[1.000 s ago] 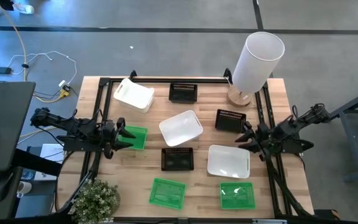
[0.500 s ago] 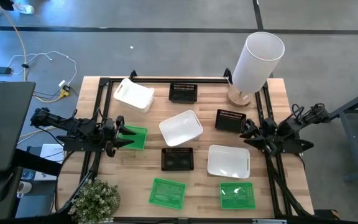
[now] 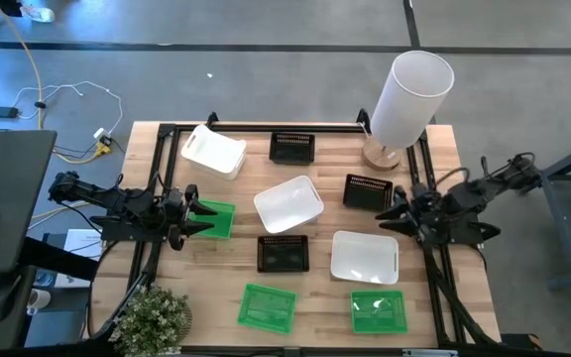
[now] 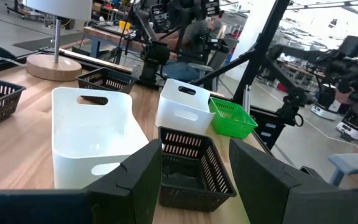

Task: Stack baskets by color
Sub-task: Stack the bottom white bin on top of the middle white bin

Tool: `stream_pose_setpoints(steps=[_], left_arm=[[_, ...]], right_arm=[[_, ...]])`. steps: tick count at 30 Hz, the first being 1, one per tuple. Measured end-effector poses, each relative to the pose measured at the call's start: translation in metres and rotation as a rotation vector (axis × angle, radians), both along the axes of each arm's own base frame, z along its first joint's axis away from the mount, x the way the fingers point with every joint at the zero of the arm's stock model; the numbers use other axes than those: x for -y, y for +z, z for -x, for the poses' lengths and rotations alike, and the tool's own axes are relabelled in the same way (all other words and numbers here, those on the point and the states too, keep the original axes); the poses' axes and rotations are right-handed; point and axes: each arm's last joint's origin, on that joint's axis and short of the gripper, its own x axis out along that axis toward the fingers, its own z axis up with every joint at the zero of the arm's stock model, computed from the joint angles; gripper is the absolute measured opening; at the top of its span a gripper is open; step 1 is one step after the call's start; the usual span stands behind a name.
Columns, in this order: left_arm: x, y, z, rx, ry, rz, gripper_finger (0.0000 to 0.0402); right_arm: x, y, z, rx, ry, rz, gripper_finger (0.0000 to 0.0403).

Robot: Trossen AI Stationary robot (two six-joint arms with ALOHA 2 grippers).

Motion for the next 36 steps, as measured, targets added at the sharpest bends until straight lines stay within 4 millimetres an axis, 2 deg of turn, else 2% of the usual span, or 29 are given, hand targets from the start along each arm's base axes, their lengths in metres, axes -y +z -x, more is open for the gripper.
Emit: stream_pose_setpoints(steps=[8, 19, 23, 27, 36], left_arm=[[0.000, 0.000, 0.000, 0.000, 0.003, 0.000, 0.0177], [0.000, 0.000, 0.000, -0.001, 0.003, 0.000, 0.0177], [0.000, 0.000, 0.000, -0.001, 0.003, 0.000, 0.0177], [0.000, 0.000, 0.000, -0.001, 0.003, -0.001, 0.0177], [-0.001, 0.000, 0.000, -0.001, 0.021, -0.002, 0.0177]], right_arm=[[-0.018, 0.022, -0.032, -0.415, 0.020, 0.024, 0.0116], [-0.060, 0.046, -0.082, -0.749, 0.087, 0.171, 0.0116], [-0.079, 0.037, -0.095, -0.865, 0.082, 0.216, 0.0116], [-0.094, 0.020, -0.106, -0.947, 0.091, 0.256, 0.0116], [-0.115, -0.016, -0.124, -1.083, 0.115, 0.286, 0.0116]])
